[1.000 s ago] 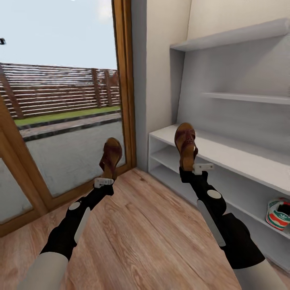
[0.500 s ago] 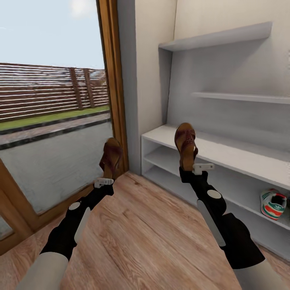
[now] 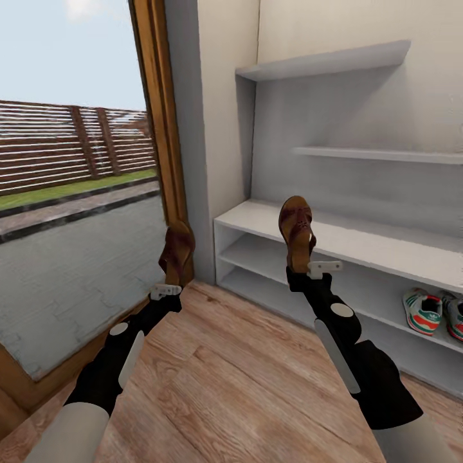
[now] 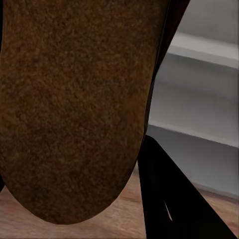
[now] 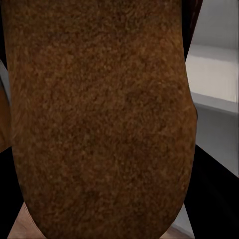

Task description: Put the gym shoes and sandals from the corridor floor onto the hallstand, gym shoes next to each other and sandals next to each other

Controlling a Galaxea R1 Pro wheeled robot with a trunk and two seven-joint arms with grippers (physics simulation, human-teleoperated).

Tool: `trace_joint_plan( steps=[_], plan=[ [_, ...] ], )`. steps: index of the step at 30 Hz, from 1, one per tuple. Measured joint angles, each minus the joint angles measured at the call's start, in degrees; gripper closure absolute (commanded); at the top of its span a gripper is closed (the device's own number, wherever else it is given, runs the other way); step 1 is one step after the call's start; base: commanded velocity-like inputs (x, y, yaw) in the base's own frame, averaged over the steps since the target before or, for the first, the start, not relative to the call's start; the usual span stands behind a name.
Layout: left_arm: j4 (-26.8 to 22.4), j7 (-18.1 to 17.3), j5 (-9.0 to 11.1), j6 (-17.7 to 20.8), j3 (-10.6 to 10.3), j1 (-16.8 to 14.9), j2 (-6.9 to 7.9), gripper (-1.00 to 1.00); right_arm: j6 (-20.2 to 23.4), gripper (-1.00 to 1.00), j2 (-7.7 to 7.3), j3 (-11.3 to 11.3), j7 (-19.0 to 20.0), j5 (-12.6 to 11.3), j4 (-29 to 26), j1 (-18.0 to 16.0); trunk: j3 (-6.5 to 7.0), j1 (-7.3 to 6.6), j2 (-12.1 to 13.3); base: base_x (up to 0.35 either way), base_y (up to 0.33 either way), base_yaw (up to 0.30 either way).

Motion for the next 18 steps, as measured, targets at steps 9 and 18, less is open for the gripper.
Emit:
trace_joint_plan(
  steps=[9,18],
  plan=[
    [0.0,0.0,0.0,0.0,0.0,0.0,0.0,1.0,0.0,1.0,0.0,0.0,0.0,0.0,0.0,0.0,0.0,0.0,0.0,0.134,0.333,-0.276],
    [0.0,0.0,0.0,0.0,0.0,0.0,0.0,1.0,0.0,1.0,0.0,0.0,0.0,0.0,0.0,0.0,0.0,0.01,0.0,0.087,0.196,-0.276]
  ],
)
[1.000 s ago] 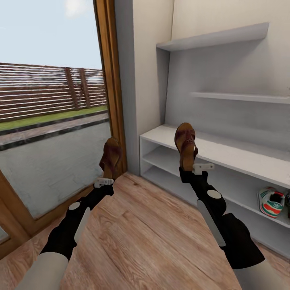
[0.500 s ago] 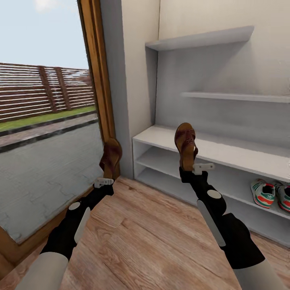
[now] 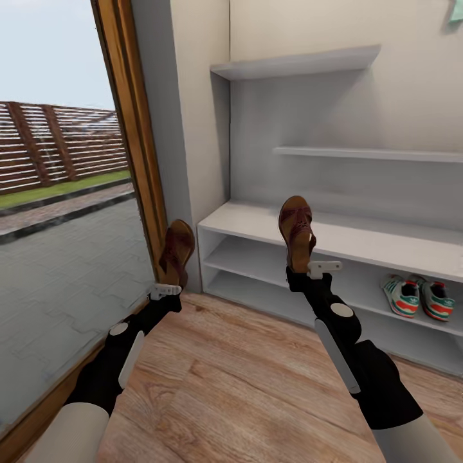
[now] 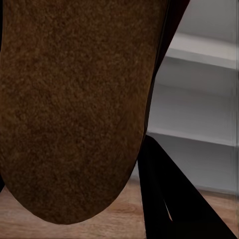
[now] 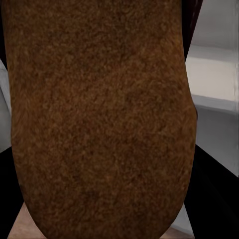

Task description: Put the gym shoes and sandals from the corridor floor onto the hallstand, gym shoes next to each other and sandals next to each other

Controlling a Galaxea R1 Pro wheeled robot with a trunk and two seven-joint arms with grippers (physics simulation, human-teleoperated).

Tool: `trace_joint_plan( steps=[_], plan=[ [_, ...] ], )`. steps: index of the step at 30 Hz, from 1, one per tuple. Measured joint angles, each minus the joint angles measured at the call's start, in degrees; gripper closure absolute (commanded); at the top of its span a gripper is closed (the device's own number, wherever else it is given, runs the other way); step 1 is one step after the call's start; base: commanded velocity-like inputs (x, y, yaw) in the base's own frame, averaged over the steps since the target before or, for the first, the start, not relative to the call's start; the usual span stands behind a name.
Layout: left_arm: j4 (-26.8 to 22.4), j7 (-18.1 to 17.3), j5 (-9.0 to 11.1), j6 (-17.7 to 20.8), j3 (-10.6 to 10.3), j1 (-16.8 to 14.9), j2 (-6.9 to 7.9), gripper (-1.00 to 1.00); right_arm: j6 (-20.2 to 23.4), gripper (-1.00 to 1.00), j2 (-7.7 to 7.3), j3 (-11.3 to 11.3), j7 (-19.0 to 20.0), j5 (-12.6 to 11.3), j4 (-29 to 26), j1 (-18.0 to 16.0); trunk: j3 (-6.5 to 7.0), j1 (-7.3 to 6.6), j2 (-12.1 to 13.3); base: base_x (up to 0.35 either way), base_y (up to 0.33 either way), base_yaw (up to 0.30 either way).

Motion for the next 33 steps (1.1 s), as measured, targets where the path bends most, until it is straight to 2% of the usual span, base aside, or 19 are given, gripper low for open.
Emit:
trace_joint_plan(
  steps=[19,33],
  plan=[
    [0.0,0.0,0.0,0.0,0.0,0.0,0.0,1.0,0.0,1.0,0.0,0.0,0.0,0.0,0.0,0.0,0.0,0.0,0.0,0.008,0.009,-0.276],
    [0.0,0.0,0.0,0.0,0.0,0.0,0.0,1.0,0.0,1.0,0.0,0.0,0.0,0.0,0.0,0.0,0.0,0.0,0.0,0.081,0.179,-0.276]
  ],
)
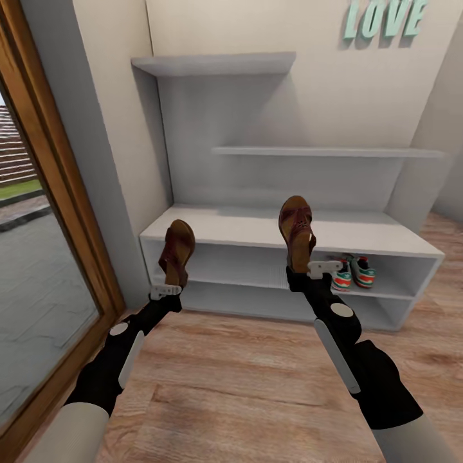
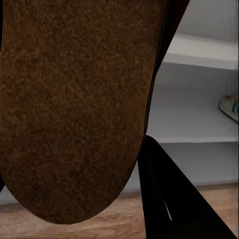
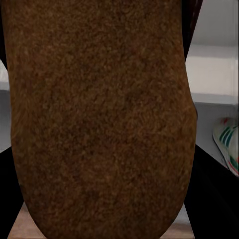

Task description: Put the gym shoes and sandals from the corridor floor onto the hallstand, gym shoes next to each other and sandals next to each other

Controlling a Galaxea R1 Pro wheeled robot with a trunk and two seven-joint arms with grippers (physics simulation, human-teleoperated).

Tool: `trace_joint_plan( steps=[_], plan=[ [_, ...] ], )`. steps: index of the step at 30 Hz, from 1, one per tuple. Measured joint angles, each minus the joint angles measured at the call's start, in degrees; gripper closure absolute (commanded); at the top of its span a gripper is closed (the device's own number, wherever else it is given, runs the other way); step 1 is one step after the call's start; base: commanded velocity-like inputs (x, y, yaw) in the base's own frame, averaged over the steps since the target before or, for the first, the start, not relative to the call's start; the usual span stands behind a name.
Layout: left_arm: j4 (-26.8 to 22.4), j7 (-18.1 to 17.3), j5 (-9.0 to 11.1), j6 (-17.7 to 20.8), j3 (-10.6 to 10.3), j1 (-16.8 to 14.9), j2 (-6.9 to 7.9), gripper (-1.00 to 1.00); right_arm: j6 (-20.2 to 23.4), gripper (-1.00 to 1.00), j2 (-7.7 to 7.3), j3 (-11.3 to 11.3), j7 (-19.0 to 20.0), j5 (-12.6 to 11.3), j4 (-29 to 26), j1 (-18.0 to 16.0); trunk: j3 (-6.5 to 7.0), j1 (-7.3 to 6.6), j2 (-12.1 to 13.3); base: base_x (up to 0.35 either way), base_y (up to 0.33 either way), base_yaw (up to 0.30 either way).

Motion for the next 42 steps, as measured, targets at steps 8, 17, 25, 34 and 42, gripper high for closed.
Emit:
trace_joint_plan(
  steps=[8,17,25,34,42],
  plan=[
    [0.0,0.0,0.0,0.0,0.0,0.0,0.0,1.0,0.0,1.0,0.0,0.0,0.0,0.0,0.0,0.0,0.0,0.0,0.0,0.006,0.013,-0.276],
    [0.0,0.0,0.0,0.0,0.0,0.0,0.01,1.0,0.0,1.0,0.01,0.0,0.0,0.0,0.0,0.0,0.0,0.0,0.0,0.0,0.001,-0.073],
    [1.3,3.0,1.7,2.5,-2.1,0.4,-1.34,1.0,1.2,1.0,-1.95,-2.7,0.1,-0.4,2.6,0.0,0.0,0.0,0.0,0.0,0.0,0.0],
    [-0.3,1.0,0.5,0.1,0.1,0.8,0.36,1.0,-0.8,1.0,0.98,0.3,0.0,-2.2,1.3,0.0,0.0,0.0,0.0,0.0,0.0,0.0],
    [0.0,-1.0,0.2,-1.2,0.2,0.8,0.37,1.0,-0.9,1.0,3.58,3.0,-0.1,-2.2,1.2,0.0,0.0,0.0,0.0,0.0,0.0,0.0]
  ],
)
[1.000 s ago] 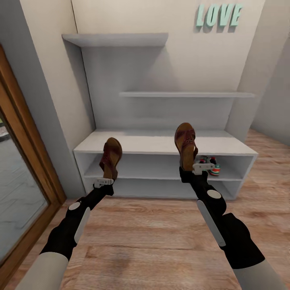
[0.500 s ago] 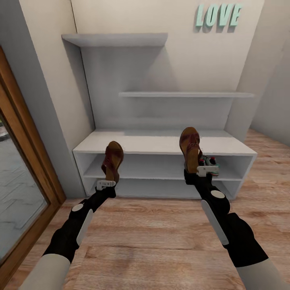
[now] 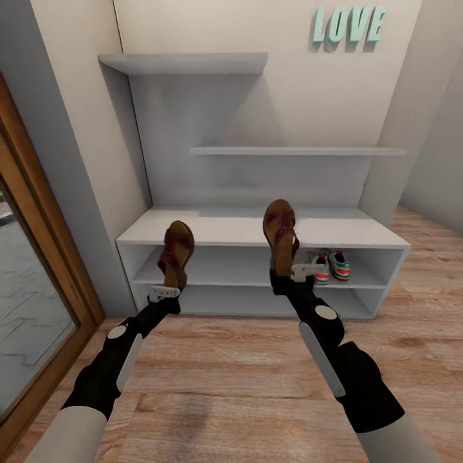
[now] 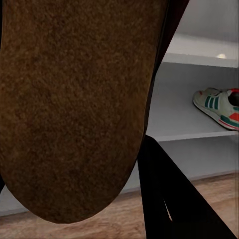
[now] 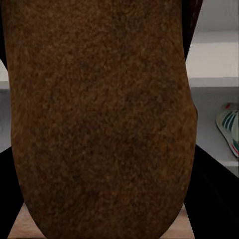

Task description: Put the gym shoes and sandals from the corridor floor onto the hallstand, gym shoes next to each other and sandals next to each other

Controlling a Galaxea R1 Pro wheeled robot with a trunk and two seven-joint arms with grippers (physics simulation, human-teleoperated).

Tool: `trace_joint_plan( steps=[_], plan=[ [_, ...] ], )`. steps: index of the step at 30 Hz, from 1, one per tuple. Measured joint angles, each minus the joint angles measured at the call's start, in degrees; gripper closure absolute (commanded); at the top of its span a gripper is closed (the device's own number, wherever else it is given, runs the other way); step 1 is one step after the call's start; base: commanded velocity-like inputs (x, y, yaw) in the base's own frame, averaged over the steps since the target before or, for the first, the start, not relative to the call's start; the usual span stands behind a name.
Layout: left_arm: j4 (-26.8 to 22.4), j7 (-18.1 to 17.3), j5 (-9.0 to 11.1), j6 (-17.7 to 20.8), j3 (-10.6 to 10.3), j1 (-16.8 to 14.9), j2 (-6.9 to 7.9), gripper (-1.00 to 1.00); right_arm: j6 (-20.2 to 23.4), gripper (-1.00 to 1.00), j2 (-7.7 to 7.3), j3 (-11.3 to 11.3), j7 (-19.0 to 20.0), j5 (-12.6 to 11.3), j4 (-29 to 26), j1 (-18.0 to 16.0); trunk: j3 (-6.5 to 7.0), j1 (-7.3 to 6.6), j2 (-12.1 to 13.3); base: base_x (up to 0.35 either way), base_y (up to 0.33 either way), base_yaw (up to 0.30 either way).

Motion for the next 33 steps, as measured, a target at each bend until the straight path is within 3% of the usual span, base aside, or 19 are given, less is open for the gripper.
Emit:
trace_joint_plan(
  steps=[6,9,10,11,12,13,14,15,16,17,20,22,23,25,31,33],
  plan=[
    [0.1,-1.0,0.0,0.0,0.0,0.0,-0.01,1.0,-0.4,1.0,1.38,2.0,-0.2,0.0,1.7,0.0,0.0,0.0,0.0,0.0,0.0,0.0],
    [0.2,-1.0,0.0,0.0,0.0,0.0,-0.01,1.0,-0.4,1.0,1.39,1.0,-0.1,0.2,2.7,0.0,0.0,0.0,0.0,0.0,0.0,0.0],
    [0.2,-1.0,0.0,0.0,0.0,0.0,-0.06,1.0,-0.5,1.0,1.4,-2.7,0.2,-0.2,6.4,0.0,0.0,0.0,0.0,0.0,0.0,0.0],
    [0.2,-1.0,0.0,0.0,0.0,0.0,-0.11,1.0,-0.5,1.0,1.39,-10.4,0.3,-0.2,7.7,0.0,0.0,0.0,0.0,0.0,0.0,0.0],
    [0.2,-1.0,0.0,0.0,0.0,0.0,-0.15,1.0,-0.5,1.0,1.32,-20.7,0.1,0.0,8.2,0.0,0.0,0.0,0.0,0.0,0.0,0.0],
    [0.2,-1.0,0.0,0.0,0.0,0.0,-0.16,1.0,-0.3,1.0,1.27,-29.6,0.3,0.8,8.5,0.0,0.0,0.0,0.0,0.0,0.0,0.0],
    [0.2,-1.0,0.0,0.0,0.0,0.0,-0.16,1.0,-0.3,1.0,1.24,-31.6,0.3,0.8,8.6,0.0,0.0,0.0,0.0,0.0,0.0,0.0],
    [0.7,-1.0,-0.1,0.0,0.0,0.0,-0.18,1.0,-0.6,1.0,1.11,-28.9,0.3,-0.2,8.7,0.0,0.0,0.0,0.0,0.0,0.0,0.0],
    [0.9,-1.0,0.0,0.0,0.0,0.0,-0.18,1.0,-0.4,1.0,1.03,-29.4,0.3,0.4,8.7,0.0,0.0,0.0,0.0,0.0,0.0,0.0],
    [1.9,-1.0,-0.1,0.0,0.0,0.0,-0.18,1.0,-0.4,1.0,0.74,-32.7,0.3,0.7,8.8,0.0,0.0,0.0,0.0,0.0,0.0,0.0],
    [2.3,-0.9,0.0,0.0,0.0,0.0,-0.22,1.0,-0.5,1.0,0.65,-36.6,0.3,0.7,8.8,0.0,0.0,0.0,0.0,0.0,0.0,0.0],
    [2.4,-0.9,0.0,0.0,0.0,0.0,-0.25,1.0,-0.4,1.0,0.56,-40.2,0.3,1.0,8.8,0.0,0.0,0.0,0.0,0.0,0.0,0.0],
    [2.5,-0.9,0.0,0.0,0.0,0.0,-0.26,1.0,-0.4,1.0,0.44,-43.0,0.3,1.1,8.8,0.0,0.0,0.0,0.0,0.0,0.0,0.0],
    [2.5,-0.9,0.0,0.0,0.0,0.0,-0.27,1.0,-0.5,1.0,-0.4,-44.8,0.3,0.9,8.7,0.0,0.0,0.0,0.0,0.0,0.0,0.0],
    [3.5,-0.8,-0.1,0.0,-0.1,0.0,-0.27,1.0,-0.4,1.0,-7.05,-49.5,0.3,1.2,9.6,0.0,0.0,0.0,0.0,0.0,0.0,0.0],
    [4.1,-0.8,0.0,0.0,-0.1,0.0,-0.29,1.0,-0.5,1.0,-8.08,-51.1,0.3,0.9,10.6,0.0,0.0,0.0,0.0,0.0,0.0,0.0]
  ],
)
